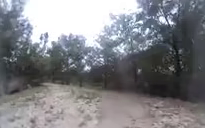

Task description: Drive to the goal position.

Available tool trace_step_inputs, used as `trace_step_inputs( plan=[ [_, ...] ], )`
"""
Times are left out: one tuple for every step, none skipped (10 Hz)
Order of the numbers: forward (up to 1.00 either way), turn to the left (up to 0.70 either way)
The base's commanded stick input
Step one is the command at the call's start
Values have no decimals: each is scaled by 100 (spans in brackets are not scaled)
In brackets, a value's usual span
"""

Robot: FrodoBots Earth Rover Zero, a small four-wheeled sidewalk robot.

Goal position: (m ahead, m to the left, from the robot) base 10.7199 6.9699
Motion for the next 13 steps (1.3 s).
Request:
trace_step_inputs(
  plan=[
    [85,0],
    [85,0],
    [85,0],
    [85,0],
    [85,0],
    [85,0],
    [85,0],
    [85,3],
    [85,33],
    [85,23],
    [85,0],
    [85,0],
    [85,6]
  ],
)
